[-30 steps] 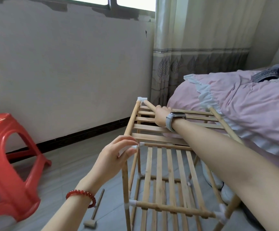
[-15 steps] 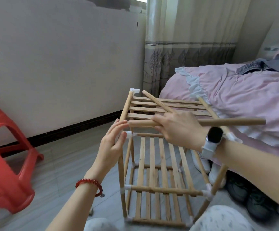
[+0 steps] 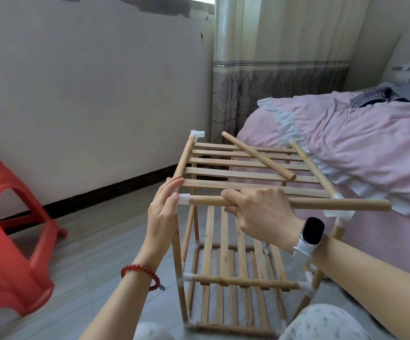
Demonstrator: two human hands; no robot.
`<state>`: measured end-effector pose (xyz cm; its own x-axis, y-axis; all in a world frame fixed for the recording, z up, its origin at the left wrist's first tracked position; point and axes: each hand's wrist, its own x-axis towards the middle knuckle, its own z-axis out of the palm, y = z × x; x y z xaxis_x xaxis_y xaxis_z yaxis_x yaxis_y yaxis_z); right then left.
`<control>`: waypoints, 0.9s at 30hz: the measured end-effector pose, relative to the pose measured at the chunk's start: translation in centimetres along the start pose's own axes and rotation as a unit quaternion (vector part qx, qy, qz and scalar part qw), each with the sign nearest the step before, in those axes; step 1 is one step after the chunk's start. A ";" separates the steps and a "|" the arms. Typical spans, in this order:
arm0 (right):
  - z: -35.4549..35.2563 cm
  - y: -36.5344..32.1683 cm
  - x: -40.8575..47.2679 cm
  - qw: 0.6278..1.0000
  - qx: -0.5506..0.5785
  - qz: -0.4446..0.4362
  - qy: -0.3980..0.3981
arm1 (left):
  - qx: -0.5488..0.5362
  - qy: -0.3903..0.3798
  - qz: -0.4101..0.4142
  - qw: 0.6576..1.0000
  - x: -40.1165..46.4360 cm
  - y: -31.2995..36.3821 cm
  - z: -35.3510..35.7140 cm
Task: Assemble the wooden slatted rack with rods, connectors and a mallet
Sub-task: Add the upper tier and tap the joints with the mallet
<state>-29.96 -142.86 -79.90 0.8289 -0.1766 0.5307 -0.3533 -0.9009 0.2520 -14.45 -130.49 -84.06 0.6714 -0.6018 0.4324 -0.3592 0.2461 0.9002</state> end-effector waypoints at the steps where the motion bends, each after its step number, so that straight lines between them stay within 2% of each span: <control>1: 0.2 0.1 0.0 1.000 0.004 -0.001 0.002 | -0.006 0.000 -0.002 1.000 0.0 0.1 0.1; 6: 0.7 1.3 0.3 0.999 0.039 -0.010 0.006 | -0.039 -0.014 -0.029 0.999 0.1 0.9 -0.2; 14: 1.1 0.7 0.2 0.999 0.044 -0.016 0.009 | -0.061 -0.012 -0.140 0.988 2.3 2.3 -0.1; 20: 1.2 0.1 -0.2 0.999 0.038 -0.006 0.026 | -0.033 0.001 -0.128 0.991 2.8 1.5 0.5; 27: 2.5 -0.4 1.6 0.995 0.061 -0.060 0.049 | -0.057 0.016 -0.143 0.988 2.7 1.4 0.8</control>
<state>-27.43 -143.79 -81.13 0.8137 -0.0299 0.5805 -0.1938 -0.9555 0.2226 -13.69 -132.37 -81.64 0.7562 -0.6349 0.1585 -0.0765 0.1549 0.9850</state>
